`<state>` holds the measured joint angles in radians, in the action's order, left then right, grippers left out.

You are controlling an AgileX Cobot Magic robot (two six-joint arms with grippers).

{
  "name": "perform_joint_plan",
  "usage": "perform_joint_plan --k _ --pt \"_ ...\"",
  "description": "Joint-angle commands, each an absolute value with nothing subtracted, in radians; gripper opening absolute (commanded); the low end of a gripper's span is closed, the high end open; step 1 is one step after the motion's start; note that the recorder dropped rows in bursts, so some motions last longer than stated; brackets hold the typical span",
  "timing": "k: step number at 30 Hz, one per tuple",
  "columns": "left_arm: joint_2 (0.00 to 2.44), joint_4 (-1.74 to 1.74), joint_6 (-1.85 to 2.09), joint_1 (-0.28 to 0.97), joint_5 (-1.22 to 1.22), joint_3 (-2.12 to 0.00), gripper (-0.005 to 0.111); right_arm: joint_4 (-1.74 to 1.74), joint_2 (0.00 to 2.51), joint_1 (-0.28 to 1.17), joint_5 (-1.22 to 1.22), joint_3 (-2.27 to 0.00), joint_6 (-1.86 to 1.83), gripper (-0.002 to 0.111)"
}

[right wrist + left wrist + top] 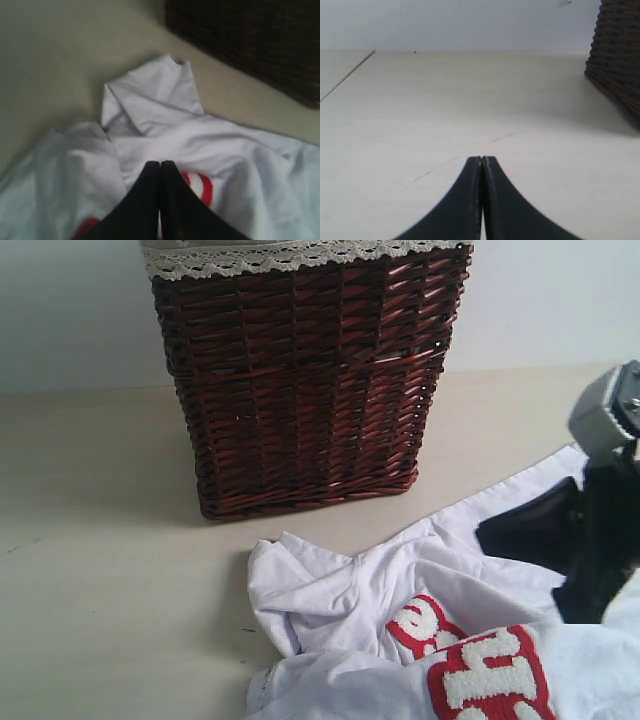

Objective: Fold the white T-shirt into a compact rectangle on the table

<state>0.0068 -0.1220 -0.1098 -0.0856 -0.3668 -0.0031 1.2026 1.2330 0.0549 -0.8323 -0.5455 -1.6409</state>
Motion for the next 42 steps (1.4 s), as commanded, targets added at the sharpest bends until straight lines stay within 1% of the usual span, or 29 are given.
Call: perform_joint_plan --k 1,3,4,6,8,12,17,23,26,31,36,42 --pt "0.0 -0.126 -0.109 -0.086 -0.363 0.0 0.0 1.264 1.302 0.244 -0.7 -0.584 -1.497 0.002" --pt "0.0 -0.126 -0.109 -0.086 -0.363 0.0 0.0 1.207 1.38 0.3 -0.698 -0.642 -1.409 0.002" --pt "0.0 -0.126 -0.109 -0.086 -0.363 0.0 0.0 1.11 1.459 0.349 -0.698 -0.71 -1.289 0.002" --pt "0.0 -0.126 -0.109 -0.086 -0.363 0.0 0.0 0.931 1.577 0.397 -0.685 -0.812 -1.143 0.002" --pt "0.0 -0.126 -0.109 -0.086 -0.363 0.0 0.0 0.873 1.683 0.428 -0.661 -0.884 -1.094 0.002" --pt "0.0 -0.126 -0.109 -0.086 -0.363 0.0 0.0 0.873 1.872 0.476 -0.623 -1.01 -1.088 0.002" --pt "0.0 -0.126 -0.109 -0.086 -0.363 0.0 0.0 0.861 2.02 0.536 -0.623 -1.159 -0.965 0.002" --pt "0.0 -0.126 -0.109 -0.086 -0.363 0.0 0.0 0.57 2.186 0.617 -0.689 -1.368 -0.667 0.002" --pt "0.0 -0.126 -0.109 -0.086 -0.363 0.0 0.0 0.542 2.258 0.652 -0.733 -1.52 -0.644 0.002" --pt "0.0 -0.126 -0.109 -0.086 -0.363 0.0 0.0 0.52 2.278 0.665 -0.733 -1.63 -0.644 0.002" --pt "0.0 -0.126 -0.109 -0.086 -0.363 0.0 0.0 0.459 2.205 0.665 -0.755 -1.644 -0.65 0.002" --pt "0.0 -0.126 -0.109 -0.086 -0.363 0.0 0.0 0.218 2.194 0.661 -0.555 -1.644 -0.578 0.002"
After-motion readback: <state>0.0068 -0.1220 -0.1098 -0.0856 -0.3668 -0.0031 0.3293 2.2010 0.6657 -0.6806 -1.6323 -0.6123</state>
